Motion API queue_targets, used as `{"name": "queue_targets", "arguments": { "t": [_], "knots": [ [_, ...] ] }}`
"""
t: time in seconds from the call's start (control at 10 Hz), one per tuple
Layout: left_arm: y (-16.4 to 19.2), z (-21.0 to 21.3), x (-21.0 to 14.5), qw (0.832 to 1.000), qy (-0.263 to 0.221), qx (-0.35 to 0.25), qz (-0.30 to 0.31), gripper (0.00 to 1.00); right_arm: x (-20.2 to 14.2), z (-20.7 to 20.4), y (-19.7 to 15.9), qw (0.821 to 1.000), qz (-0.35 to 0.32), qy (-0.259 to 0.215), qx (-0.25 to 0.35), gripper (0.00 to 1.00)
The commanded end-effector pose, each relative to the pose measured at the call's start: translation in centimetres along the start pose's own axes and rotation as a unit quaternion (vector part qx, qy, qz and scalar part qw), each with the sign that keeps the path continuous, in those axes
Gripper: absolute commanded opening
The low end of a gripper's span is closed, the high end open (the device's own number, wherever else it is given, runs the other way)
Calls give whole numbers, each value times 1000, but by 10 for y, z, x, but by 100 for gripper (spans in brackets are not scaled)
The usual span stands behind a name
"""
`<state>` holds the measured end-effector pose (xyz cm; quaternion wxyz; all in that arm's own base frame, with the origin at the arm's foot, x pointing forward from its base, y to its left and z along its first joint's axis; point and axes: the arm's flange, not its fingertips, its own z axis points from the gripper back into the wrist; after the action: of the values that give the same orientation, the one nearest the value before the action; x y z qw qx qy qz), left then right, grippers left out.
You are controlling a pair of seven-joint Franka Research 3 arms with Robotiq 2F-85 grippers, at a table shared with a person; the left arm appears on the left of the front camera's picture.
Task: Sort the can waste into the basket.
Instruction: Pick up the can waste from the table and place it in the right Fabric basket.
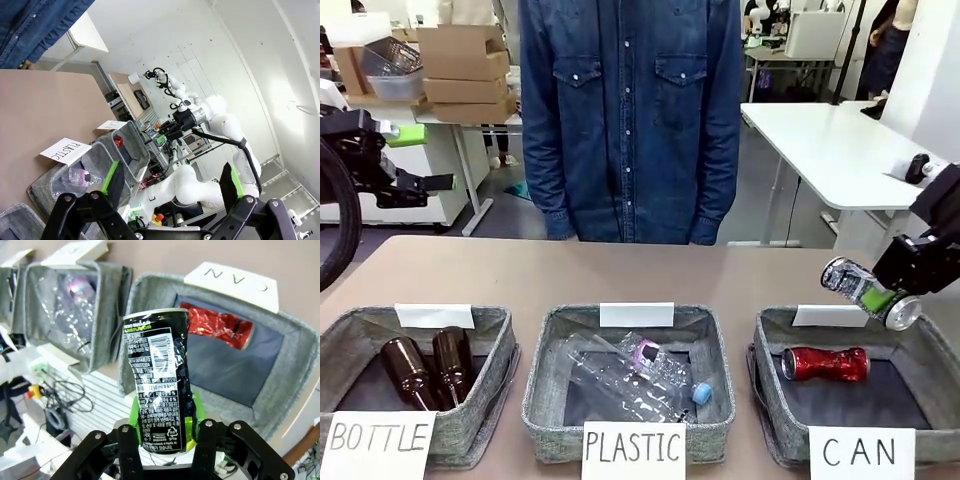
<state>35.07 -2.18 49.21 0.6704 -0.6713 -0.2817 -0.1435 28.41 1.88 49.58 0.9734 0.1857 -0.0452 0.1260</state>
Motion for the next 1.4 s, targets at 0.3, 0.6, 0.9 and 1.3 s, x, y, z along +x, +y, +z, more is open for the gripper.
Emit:
{"name": "queue_targets", "arguments": {
  "t": [0.3, 0.6, 0.9, 1.3],
  "knots": [
    [-4, -1, 2, 1000, -6, -8, 6, 100, -2, -15, -2, 1000, 13, 6, -3, 100],
    [-4, -1, 2, 1000, -6, -8, 6, 100, 0, -11, -1, 1000, 9, -5, 11, 100],
    [-4, -1, 2, 1000, -6, -8, 6, 100, 4, 1, 3, 987, 28, -27, 154, 100],
    [-4, -1, 2, 1000, -6, -8, 6, 100, 27, 27, -13, 821, -94, -114, 552, 100]
  ]
}}
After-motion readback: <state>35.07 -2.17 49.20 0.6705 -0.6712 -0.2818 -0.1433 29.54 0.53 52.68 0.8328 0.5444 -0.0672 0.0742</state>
